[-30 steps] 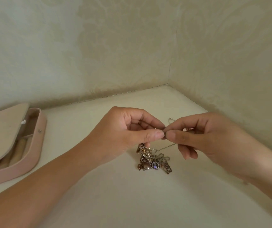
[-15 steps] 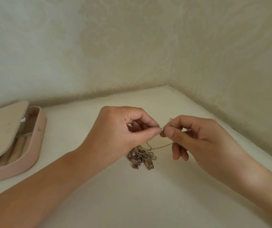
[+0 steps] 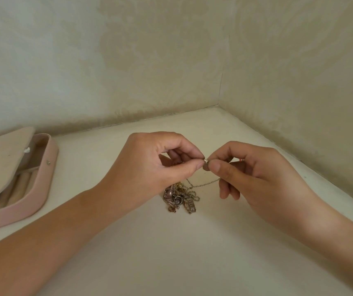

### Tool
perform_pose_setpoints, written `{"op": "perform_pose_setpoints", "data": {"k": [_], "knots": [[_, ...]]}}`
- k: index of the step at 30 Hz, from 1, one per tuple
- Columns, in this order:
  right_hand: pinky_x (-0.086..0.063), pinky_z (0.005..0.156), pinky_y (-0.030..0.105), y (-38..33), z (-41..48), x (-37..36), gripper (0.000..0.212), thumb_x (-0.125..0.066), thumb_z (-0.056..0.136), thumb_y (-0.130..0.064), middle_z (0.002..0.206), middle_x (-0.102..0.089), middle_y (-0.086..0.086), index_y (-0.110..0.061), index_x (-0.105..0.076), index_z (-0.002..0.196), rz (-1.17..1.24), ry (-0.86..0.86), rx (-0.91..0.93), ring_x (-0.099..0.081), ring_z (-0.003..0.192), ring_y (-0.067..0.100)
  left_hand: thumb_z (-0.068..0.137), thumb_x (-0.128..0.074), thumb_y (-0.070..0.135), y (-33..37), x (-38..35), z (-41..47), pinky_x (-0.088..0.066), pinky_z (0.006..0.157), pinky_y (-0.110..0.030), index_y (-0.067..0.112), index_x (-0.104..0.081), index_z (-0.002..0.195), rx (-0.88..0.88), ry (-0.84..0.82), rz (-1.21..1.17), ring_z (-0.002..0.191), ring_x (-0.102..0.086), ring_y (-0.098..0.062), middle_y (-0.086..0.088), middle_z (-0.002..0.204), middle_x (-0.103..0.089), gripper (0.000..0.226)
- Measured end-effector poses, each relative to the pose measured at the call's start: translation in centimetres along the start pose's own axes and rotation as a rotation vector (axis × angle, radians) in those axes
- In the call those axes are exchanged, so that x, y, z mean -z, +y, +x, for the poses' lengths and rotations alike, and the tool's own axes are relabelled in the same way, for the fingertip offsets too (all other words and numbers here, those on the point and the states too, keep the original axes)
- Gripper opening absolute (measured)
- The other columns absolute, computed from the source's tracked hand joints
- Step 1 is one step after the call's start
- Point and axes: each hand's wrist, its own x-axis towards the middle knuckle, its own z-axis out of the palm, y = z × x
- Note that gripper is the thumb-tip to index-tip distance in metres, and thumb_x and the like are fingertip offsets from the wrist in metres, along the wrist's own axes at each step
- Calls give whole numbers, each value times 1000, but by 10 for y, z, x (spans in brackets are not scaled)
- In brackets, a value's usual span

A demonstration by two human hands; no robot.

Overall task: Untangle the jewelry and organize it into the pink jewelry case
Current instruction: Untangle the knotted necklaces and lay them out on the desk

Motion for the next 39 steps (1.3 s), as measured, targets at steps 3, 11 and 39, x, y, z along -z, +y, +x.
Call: {"op": "perform_pose_setpoints", "data": {"k": [3, 11, 39], "knots": [[-36, 47, 14, 0, -1, 0, 14, -59, 90, -25, 52, -61, -3, -24, -65, 77, -11, 11, 14, -47, 48, 7, 72, -80, 22, -1, 1, 0, -52, 60, -16, 28, -73, 75, -31, 18, 8, 62, -62, -6, 9, 69, -69, 10], [-36, 46, 15, 1, -1, -1, 14, -60, 88, -29, 52, -62, -2, -25, -65, 76, 3, 29, 5, -46, 47, 8, 75, -75, 18, 0, -2, -3, -53, 60, -17, 19, -74, 76, -158, 62, 148, 65, -63, -5, 13, 74, -68, 2], [-38, 53, 23, 8, 11, 18, 11, -64, 88, -22, 58, -63, -13, -23, -70, 79, -113, 57, -23, -52, 48, -2, 80, -75, 13, -10, 3, 7, -56, 64, -29, 20, -73, 74, 158, -16, -135, 58, -64, -12, 0, 71, -70, 10]]}}
